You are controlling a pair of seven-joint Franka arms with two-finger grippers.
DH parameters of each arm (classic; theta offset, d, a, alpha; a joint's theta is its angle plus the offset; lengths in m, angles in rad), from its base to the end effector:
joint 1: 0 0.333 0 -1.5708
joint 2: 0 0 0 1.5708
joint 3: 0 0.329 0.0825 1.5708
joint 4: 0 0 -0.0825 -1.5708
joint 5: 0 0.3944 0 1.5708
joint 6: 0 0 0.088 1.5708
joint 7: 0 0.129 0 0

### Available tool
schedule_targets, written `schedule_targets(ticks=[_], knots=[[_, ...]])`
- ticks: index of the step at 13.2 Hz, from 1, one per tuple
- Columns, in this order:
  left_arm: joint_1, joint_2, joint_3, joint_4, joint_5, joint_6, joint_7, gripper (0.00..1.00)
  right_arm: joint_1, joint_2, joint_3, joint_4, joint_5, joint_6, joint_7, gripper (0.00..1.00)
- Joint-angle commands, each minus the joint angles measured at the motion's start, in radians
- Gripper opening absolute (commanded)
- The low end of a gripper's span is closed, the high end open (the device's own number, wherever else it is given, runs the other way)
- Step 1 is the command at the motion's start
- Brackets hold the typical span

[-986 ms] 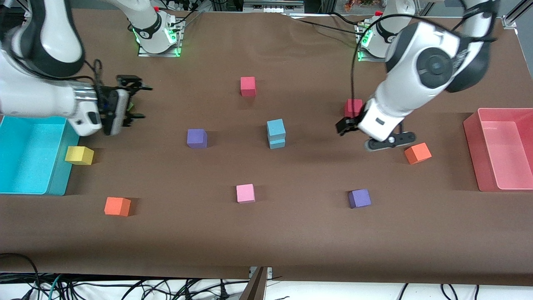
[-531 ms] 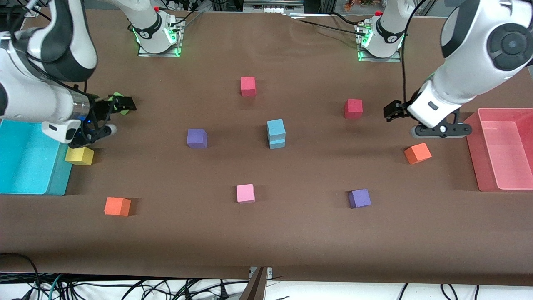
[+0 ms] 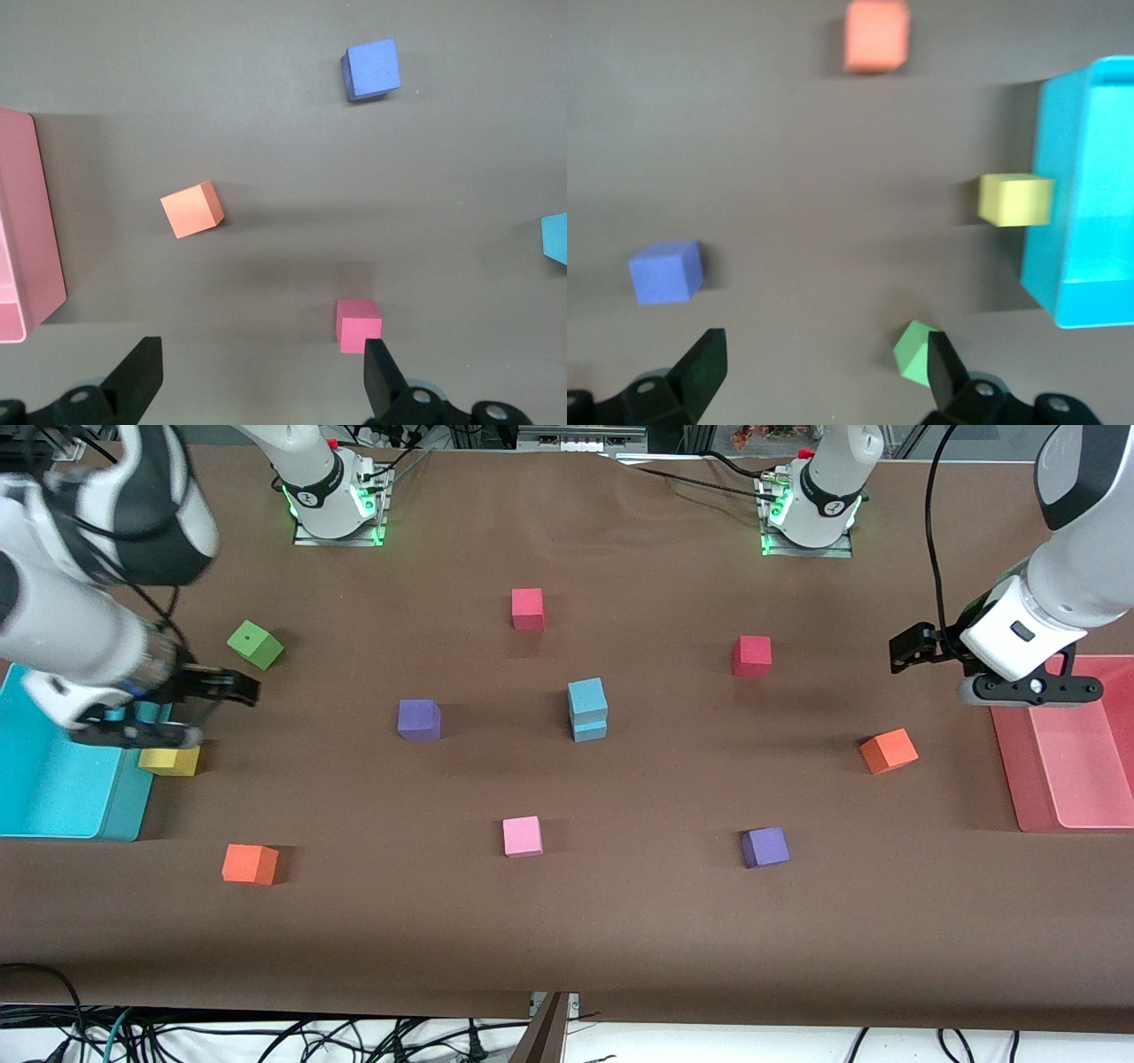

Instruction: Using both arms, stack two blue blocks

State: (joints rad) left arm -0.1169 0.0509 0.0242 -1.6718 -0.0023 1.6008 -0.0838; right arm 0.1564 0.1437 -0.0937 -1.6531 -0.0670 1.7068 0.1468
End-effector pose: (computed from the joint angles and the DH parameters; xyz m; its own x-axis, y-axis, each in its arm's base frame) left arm 0.5706 -0.0536 0.5405 0.9926 -0.0080 -0.1212 -0.0092 -0.9999 -0.0091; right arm 0.6067 0.0332 0.5032 0.9942 -0.0749 -0.0772 -0.0678 -0.9936 0.0909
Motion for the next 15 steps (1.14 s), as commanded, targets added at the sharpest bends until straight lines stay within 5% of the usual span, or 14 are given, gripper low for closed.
schedule_targets(ticks=[1,5,15], knots=[[0.006,-0.023,-0.006,-0.003,0.009,-0.032,0.016,1.00,-0.095,-0.093,0.029,-0.019,-0.008,-0.010,0.002,1.00],[0.009,-0.025,-0.007,-0.005,0.004,-0.032,0.015,1.00,-0.170,-0.145,0.054,-0.023,0.032,-0.029,-0.053,1.00],[0.054,-0.052,-0.007,-0.003,-0.005,-0.039,0.024,1.00,-0.160,-0.121,0.046,-0.020,0.042,-0.032,-0.156,1.00]])
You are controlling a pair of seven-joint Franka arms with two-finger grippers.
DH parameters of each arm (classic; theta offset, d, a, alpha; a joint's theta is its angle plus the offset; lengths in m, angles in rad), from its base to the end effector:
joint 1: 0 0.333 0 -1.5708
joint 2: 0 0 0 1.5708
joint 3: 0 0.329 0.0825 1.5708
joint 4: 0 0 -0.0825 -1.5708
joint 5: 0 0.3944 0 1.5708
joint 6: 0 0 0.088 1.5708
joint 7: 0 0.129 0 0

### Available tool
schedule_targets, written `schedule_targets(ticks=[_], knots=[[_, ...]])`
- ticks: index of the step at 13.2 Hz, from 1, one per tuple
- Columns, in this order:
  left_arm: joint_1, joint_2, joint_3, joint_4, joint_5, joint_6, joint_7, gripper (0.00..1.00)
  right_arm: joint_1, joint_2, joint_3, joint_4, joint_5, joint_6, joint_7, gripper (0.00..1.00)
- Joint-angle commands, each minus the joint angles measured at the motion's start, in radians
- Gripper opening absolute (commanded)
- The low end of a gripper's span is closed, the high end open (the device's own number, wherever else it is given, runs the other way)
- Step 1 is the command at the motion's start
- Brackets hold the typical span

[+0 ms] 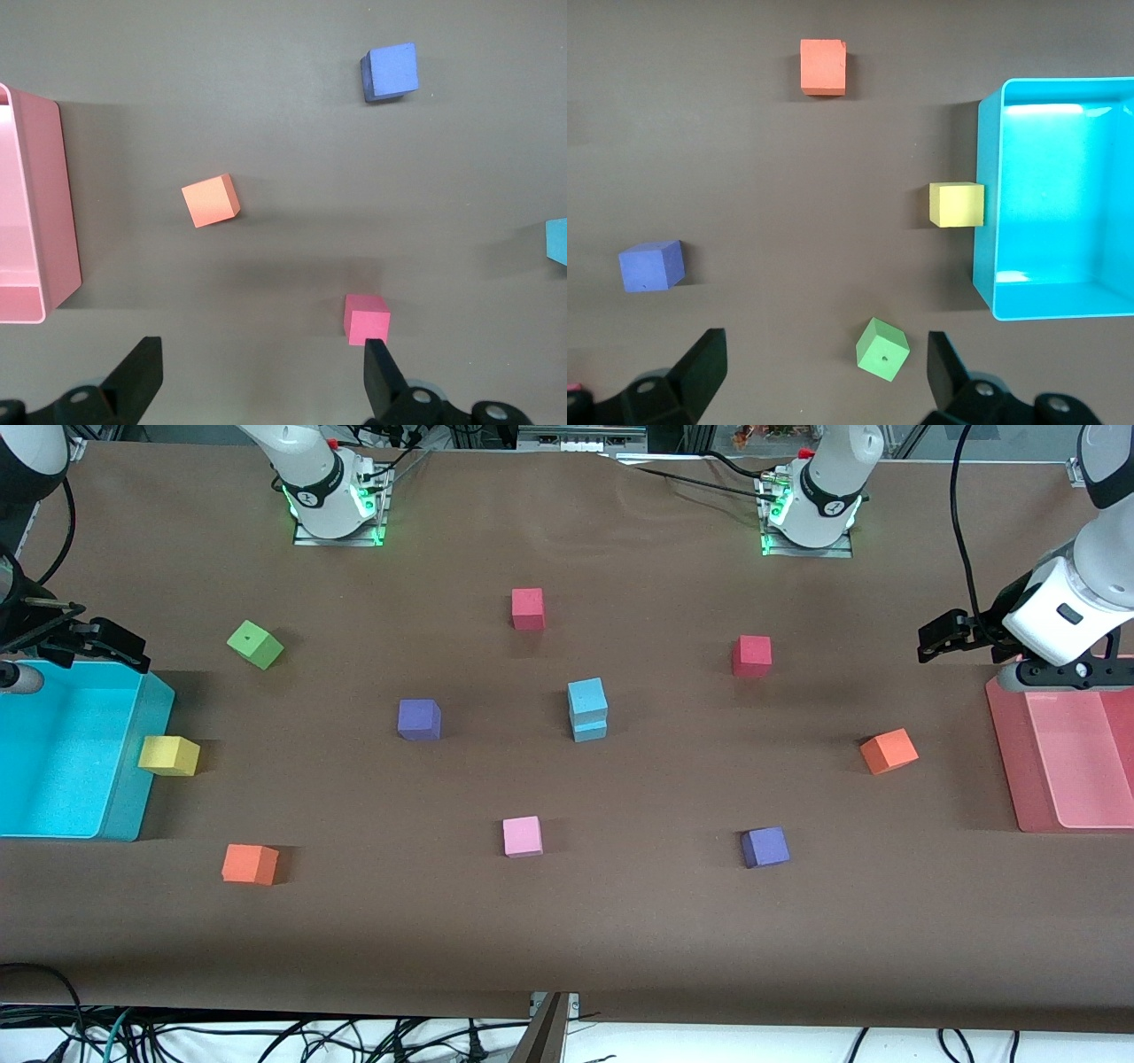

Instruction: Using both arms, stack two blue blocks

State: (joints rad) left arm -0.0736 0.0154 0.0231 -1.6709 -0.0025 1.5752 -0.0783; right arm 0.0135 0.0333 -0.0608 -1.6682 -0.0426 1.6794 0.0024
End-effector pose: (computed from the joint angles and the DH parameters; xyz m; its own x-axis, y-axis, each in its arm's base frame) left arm 0.5613 -0.0288 0.5592 0.9935 0.0282 -0.1107 0.0276 -0.9996 -0.0066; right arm 0.5795 -0.0320 0.5587 0.9987 -0.0451 -0.0220 -0.0441 -0.9980 0.0443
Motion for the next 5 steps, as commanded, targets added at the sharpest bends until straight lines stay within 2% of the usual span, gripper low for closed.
schedule_targets(ticks=[1,5], knots=[[0.009,-0.017,-0.006,-0.004,-0.005,-0.015,0.017,1.00,-0.017,-0.010,0.013,-0.005,0.018,-0.007,-0.012,1.00],[0.011,-0.017,-0.005,-0.003,-0.004,-0.017,0.021,1.00,-0.017,-0.010,0.015,-0.007,0.018,-0.015,-0.010,1.00]])
